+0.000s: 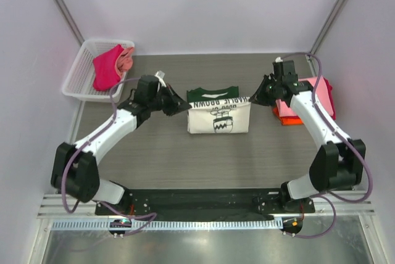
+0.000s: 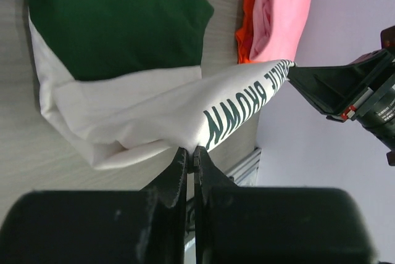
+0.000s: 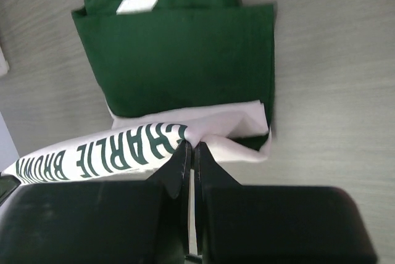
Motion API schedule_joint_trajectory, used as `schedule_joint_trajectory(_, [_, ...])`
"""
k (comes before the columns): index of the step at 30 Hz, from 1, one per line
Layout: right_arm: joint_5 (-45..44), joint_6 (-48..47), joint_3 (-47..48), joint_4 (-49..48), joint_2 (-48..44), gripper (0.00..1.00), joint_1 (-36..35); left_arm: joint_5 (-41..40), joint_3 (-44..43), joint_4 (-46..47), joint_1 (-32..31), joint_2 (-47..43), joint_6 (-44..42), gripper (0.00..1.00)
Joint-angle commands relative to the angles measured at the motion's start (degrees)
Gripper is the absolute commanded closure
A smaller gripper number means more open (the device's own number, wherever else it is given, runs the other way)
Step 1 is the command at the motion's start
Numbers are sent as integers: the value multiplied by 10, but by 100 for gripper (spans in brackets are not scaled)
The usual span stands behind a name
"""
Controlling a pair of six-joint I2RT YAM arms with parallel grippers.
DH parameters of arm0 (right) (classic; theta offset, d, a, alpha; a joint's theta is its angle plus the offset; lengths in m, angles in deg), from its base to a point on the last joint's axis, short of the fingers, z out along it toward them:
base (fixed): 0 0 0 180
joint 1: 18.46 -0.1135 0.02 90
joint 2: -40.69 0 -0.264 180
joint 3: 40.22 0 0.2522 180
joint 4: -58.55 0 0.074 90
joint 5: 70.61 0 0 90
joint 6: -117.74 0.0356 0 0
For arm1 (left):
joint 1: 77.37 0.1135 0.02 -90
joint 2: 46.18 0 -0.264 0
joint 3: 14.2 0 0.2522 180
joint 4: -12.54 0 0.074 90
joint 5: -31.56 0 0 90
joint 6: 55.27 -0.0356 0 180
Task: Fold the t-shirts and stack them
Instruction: Fold the tshirt, then neatly place the folded tshirt to the corner
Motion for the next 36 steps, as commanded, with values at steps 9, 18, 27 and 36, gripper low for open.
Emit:
schedule_joint_trajectory(9, [27,29,241,-98,265,99,36,16,-232,20,92,243,-19,100])
schedule_joint_trajectory(18, [24,35,359,-154,413,5,36,24,-444,25,108,471,-31,15])
schedule_joint_trajectory(27, [63,-38,207,-224,366,15,36,-11,-313,27,103,394,-87,12])
schedule_joint_trajectory(36, [96,-51,241,-224,462,22,25,8,-354,25,74,468,-87,24])
